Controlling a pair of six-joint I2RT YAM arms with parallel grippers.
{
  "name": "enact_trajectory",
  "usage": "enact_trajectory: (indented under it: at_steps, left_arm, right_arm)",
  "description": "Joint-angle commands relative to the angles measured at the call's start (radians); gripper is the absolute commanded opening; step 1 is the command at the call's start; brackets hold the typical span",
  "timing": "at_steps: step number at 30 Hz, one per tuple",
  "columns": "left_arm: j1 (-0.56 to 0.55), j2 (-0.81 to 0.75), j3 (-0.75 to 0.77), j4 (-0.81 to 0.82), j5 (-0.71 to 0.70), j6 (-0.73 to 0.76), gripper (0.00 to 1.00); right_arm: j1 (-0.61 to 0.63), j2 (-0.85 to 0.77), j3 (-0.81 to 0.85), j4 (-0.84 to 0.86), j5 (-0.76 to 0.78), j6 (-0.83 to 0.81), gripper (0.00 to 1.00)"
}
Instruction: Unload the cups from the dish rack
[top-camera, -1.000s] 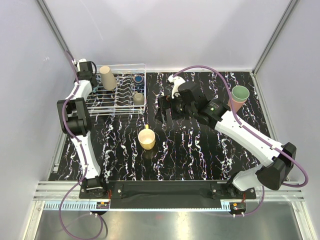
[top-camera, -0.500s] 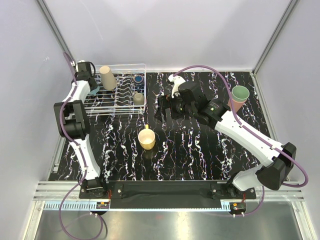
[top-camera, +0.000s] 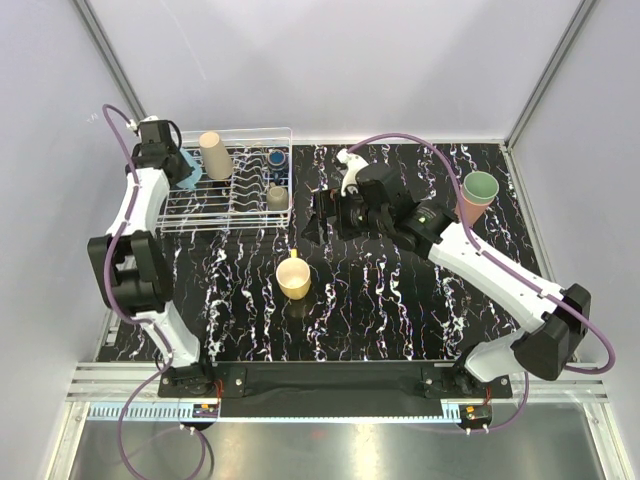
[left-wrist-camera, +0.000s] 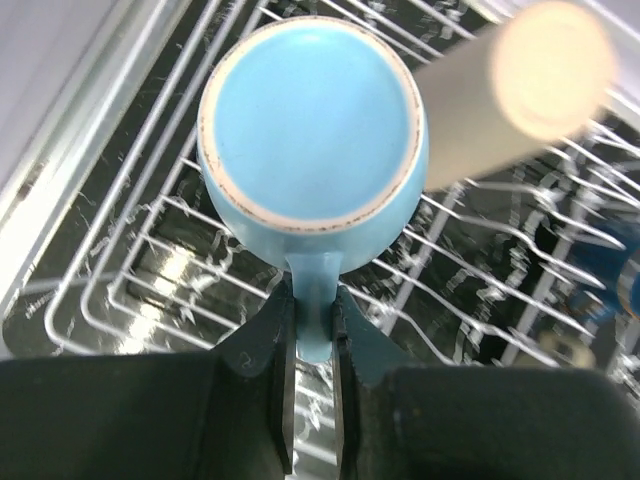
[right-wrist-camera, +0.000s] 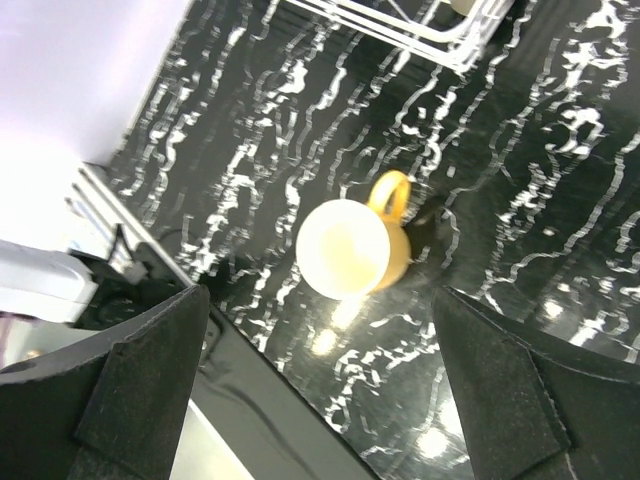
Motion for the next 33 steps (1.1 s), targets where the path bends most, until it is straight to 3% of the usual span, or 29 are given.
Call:
enact_trajectory:
  at_steps: [1,12,19,27,33]
  left_arm:
    - [-0.030,-0.168,-0.026,0.058,0.069,-0.048,0.00]
    - [-0.074,-0.426,-0.193,0.154,0.405,-0.220,0.00]
    - [-0.139,-0.504,-0.323,0.354,0.611,-0.427,0.00]
    - [-0.238,-0.557,-0.408,0.487,0.680,-0.563,0.00]
    - [-0.284,-0.586,-0.493,0.614,0.732,-0.664,0.00]
  right_arm:
    - [-0.007,0.022,0.047,0.089,-0.053,0.060,1.00]
    - [-0.102,0.099,0.043,0.296,-0.059,0.251,1.00]
    - [-0.172,0.123,-0.029,0.509,-0.116,0.379,0.99]
    - [-0.190,0.181,-0.080,0.775,-0.159,0.433,0.96]
    - [-0.192,0.243,-0.068,0.842,-0.171,0.460,0.94]
